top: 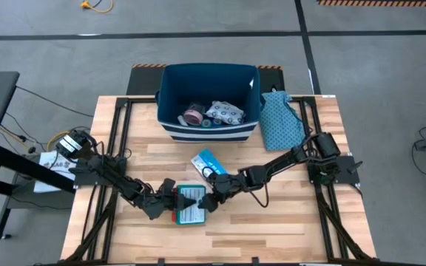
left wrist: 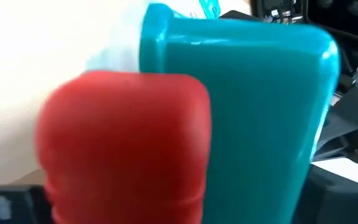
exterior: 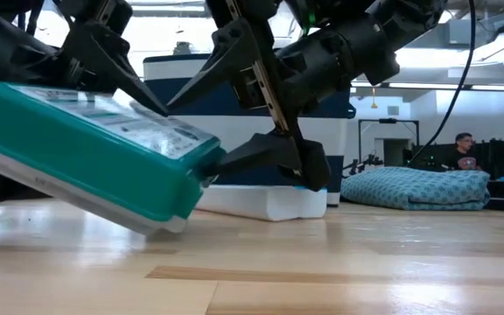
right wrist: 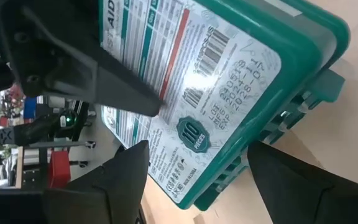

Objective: Pick & place medical supplies in basket/bin
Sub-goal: Put the green emergency kit into the bin

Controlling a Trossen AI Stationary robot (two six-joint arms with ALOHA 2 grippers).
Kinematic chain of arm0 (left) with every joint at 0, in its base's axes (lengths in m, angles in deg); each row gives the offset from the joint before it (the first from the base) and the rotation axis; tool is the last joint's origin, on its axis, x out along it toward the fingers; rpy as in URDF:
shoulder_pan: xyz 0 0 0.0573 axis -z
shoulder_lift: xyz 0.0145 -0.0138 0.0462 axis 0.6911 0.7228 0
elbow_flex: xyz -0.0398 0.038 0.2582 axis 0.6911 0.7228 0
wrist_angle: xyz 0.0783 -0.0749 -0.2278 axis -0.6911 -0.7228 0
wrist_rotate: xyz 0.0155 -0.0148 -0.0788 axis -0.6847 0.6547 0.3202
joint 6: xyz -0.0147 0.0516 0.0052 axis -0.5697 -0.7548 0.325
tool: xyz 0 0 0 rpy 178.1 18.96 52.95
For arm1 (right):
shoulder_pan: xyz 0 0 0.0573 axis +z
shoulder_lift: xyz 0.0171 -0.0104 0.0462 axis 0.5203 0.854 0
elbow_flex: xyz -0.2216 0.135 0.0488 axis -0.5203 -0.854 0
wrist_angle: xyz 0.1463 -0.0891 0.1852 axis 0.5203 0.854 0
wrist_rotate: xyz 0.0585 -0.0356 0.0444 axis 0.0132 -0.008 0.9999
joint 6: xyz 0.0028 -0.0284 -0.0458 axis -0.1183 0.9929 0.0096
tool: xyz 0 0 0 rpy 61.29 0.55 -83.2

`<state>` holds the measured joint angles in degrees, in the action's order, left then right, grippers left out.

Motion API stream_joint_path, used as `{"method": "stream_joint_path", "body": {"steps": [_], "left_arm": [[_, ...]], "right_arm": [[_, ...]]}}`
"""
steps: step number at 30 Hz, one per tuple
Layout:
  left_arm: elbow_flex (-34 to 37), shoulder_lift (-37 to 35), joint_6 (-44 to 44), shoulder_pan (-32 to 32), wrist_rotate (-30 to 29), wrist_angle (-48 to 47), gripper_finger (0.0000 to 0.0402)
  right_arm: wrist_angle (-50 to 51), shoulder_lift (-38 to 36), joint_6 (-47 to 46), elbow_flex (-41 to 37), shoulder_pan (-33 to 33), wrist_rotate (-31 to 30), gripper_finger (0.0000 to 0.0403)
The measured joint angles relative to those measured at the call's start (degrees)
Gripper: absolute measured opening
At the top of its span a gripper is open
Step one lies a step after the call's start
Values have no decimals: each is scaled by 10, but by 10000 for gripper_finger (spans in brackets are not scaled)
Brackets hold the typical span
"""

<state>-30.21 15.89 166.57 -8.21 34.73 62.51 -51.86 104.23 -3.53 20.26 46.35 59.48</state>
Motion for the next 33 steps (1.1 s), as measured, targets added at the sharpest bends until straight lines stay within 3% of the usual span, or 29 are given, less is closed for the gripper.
{"method": "stream_joint_path", "body": {"steps": [7, 14, 19, 26, 33], "left_arm": [[0, 0, 17, 1, 24, -20, 186], [0, 0, -2, 2, 46, -15, 185], [0, -3, -24, 2, 64, 1, 185], [0, -59, -116, 2, 68, 20, 185], [0, -177, -247, -3, 34, 13, 185]], "right_arm": [[3, -1, 26, 0, -1, 26, 266], [-3, -11, 25, 0, -5, 157, 266], [-8, -41, 2, 0, 1, 184, 266], [-6, -114, -7, 0, 15, 166, 266], [2, -200, 34, 0, 41, 24, 266]]}}
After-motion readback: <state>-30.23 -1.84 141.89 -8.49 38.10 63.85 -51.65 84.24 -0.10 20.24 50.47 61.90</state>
